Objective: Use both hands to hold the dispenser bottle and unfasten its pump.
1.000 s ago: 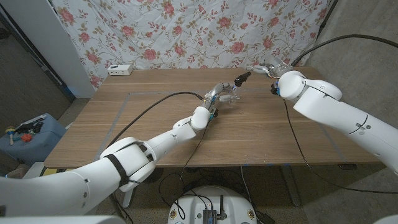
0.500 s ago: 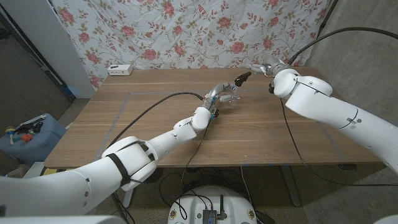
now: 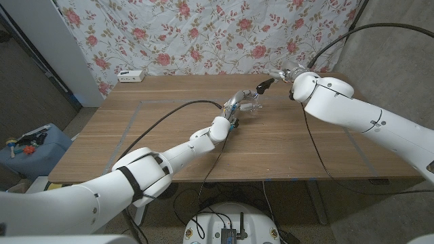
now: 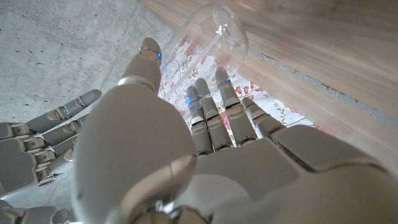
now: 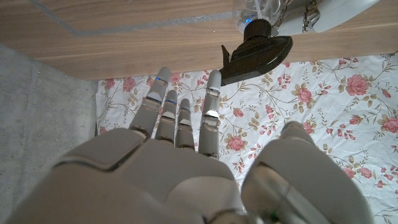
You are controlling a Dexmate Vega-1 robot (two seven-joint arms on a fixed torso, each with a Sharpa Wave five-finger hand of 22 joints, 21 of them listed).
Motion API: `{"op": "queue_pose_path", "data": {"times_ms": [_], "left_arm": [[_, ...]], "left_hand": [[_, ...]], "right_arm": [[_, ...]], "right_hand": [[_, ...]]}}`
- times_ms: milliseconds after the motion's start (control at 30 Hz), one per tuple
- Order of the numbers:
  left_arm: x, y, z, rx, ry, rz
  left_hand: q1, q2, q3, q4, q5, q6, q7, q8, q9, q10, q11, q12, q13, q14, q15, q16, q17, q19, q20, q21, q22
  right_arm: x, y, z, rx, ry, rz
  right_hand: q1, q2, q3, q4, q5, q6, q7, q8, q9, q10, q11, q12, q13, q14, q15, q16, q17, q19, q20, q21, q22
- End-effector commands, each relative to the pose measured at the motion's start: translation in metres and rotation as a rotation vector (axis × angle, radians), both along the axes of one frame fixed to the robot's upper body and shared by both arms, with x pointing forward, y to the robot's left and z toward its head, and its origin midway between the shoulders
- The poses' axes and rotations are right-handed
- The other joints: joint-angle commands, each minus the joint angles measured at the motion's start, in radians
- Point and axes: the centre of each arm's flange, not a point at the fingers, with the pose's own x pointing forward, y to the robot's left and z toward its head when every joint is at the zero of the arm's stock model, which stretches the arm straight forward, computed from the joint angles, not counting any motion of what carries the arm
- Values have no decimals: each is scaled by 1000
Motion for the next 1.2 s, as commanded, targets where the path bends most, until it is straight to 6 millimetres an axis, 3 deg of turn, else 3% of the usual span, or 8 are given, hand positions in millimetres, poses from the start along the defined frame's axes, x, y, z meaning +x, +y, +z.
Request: {"op": "queue_pose_path", "data": {"times_ms": [33, 133, 1200], "left_arm": [[0, -1, 0, -2, 2, -4], [0, -1, 0, -1, 1, -5], [-4, 0, -2, -3, 1, -10]], "left_hand": [[-69, 129, 55, 49, 7, 169, -37, 2, 3, 142, -104, 5, 162, 54, -124, 2, 4, 8, -84, 2, 1], [-69, 128, 54, 49, 7, 170, -36, 3, 3, 142, -101, 4, 162, 54, -124, 3, 5, 8, -84, 2, 1], [-74, 128, 54, 51, 8, 175, -34, 4, 3, 146, -102, -2, 166, 56, -124, 1, 5, 9, -82, 2, 1]], "right_arm": [[8, 12, 2, -51, 66, -37], [10, 15, 2, -62, 69, -45], [15, 12, -5, -73, 77, -88]], "right_hand": [[-3, 2, -4, -2, 6, 11, 1, 7, 4, 11, -1, -2, 5, 8, -1, -4, 2, -1, 4, -1, 1], [15, 7, 6, -18, 10, 18, -2, 13, 8, 11, -1, -4, 4, 10, -2, -8, -1, -1, 5, -2, 1], [123, 33, 64, -108, 17, 10, -21, 26, 30, 9, -2, -11, 4, 28, -7, -16, -10, -5, -5, -6, 0]]}}
